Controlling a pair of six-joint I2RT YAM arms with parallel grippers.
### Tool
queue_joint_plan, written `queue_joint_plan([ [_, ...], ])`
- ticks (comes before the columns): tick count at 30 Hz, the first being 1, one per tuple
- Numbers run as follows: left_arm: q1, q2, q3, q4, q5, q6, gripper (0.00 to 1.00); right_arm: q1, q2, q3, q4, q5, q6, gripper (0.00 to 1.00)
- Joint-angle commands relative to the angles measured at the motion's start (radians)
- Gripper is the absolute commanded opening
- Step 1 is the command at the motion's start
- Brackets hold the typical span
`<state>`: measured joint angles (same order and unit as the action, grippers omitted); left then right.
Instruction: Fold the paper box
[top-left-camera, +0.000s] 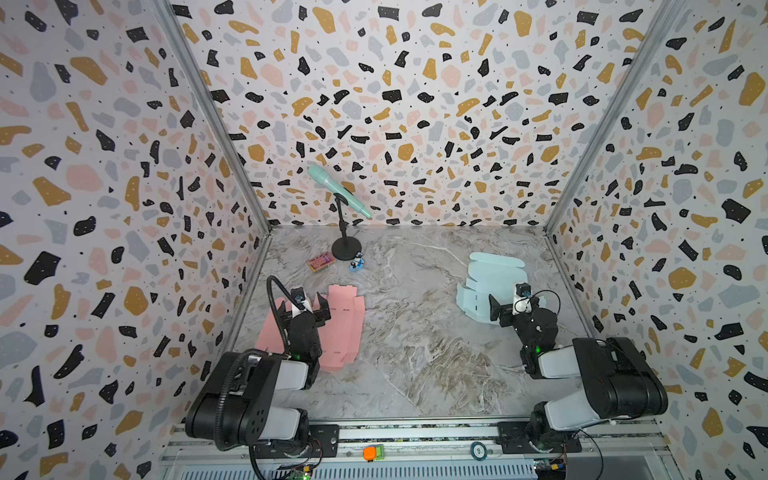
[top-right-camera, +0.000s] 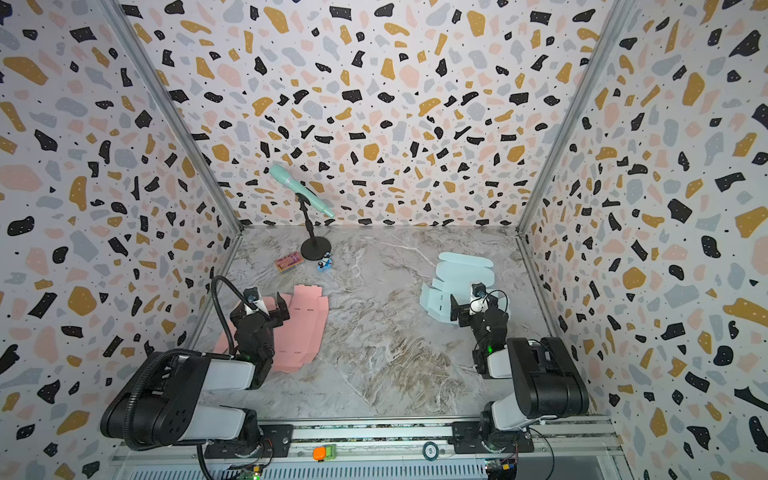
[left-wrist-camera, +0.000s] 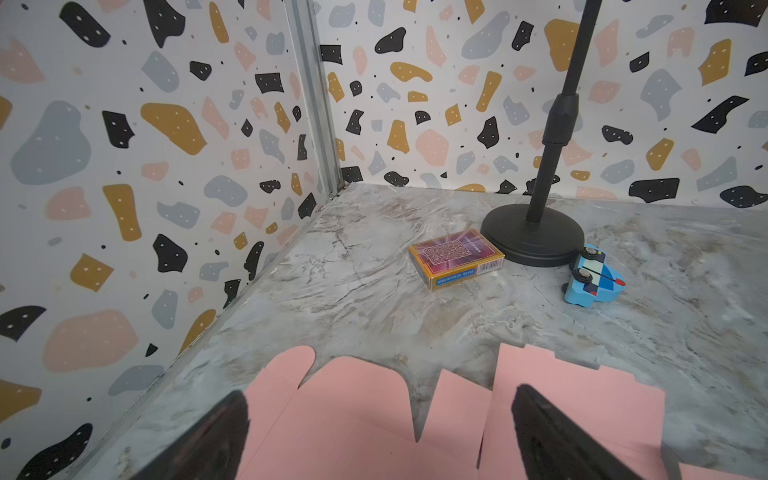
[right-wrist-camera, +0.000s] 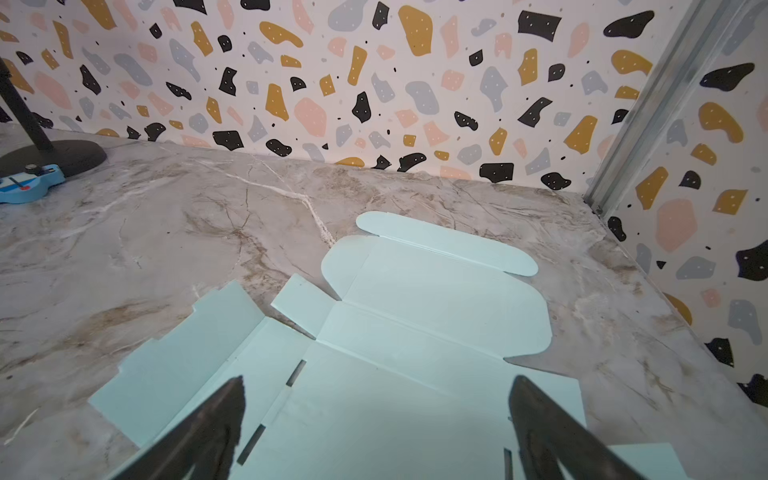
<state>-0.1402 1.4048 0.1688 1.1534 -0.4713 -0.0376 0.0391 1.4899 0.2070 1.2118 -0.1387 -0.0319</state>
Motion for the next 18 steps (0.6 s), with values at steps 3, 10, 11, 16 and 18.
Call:
queue_joint_plan([
  [3,0.005,-0.012,-0.012,0.062,0.003,-0.004,1.0,-0.002,-0.006,0.009,0.004,-0.008,-0.007,0.99],
  [10,0.005,-0.012,-0.012,0.061,0.003,-0.003,1.0,-0.003,-0.007,0.008,0.002,-0.007,-0.007,0.99],
  [11,0.005,-0.011,-0.011,0.062,0.003,-0.005,1.0,-0.002,-0.006,0.009,0.002,-0.007,-0.007,0.99],
  [16,0.005,-0.011,-0.012,0.062,0.003,-0.004,1.0,-0.003,-0.006,0.01,0.002,-0.007,-0.003,0.99],
  [18,0.005,-0.011,-0.012,0.062,0.003,-0.003,1.0,-0.008,-0.005,0.01,0.002,-0.011,0.0,0.99],
])
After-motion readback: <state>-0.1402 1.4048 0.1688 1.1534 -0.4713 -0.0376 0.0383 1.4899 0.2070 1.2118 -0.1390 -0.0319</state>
